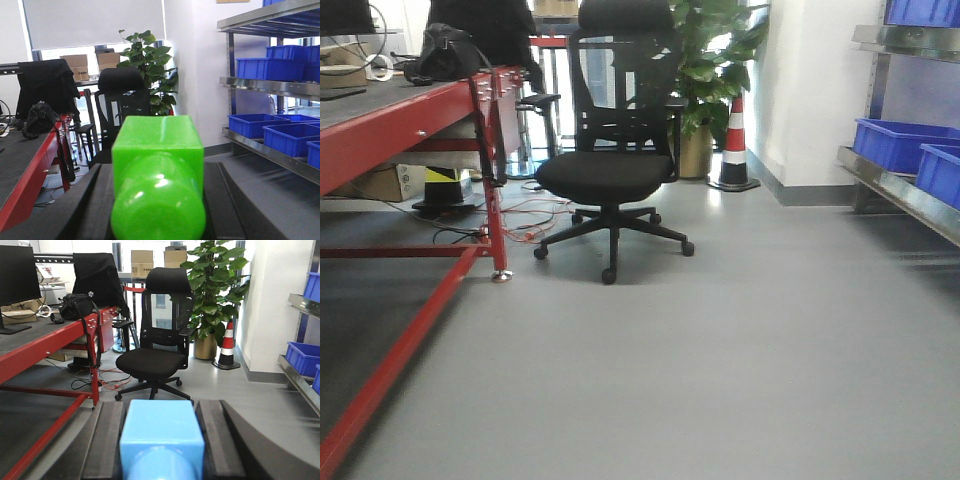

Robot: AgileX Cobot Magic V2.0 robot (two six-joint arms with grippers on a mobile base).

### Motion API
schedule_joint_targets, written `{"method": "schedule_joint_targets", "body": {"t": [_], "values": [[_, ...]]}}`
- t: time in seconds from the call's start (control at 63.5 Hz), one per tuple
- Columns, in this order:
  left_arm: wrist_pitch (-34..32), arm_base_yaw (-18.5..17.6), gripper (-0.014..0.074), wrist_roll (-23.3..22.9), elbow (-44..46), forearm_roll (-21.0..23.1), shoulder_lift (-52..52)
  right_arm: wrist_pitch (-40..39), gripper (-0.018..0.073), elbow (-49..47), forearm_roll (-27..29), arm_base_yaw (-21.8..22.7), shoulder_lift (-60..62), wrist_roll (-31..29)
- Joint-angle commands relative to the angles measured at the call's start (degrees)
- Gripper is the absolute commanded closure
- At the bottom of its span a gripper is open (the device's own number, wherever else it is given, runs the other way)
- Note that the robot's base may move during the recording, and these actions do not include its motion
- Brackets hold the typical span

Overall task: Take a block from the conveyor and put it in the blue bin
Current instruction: 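Drive the base up to the shelf of blue bins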

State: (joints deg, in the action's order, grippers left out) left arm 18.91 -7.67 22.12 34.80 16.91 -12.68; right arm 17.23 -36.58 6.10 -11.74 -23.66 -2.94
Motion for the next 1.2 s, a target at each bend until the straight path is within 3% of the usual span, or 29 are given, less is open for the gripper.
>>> {"method": "schedule_joint_targets", "body": {"t": [0.0,1.181], "values": [[-1.5,0.1,0.0707,0.1,0.0,0.6,0.3,-1.6,0.0721,0.0,-0.3,-0.2,0.3,-0.2],[-1.5,0.1,0.0707,0.1,0.0,0.6,0.3,-1.8,0.0721,0.0,-0.3,-0.2,0.3,-0.2]]}}
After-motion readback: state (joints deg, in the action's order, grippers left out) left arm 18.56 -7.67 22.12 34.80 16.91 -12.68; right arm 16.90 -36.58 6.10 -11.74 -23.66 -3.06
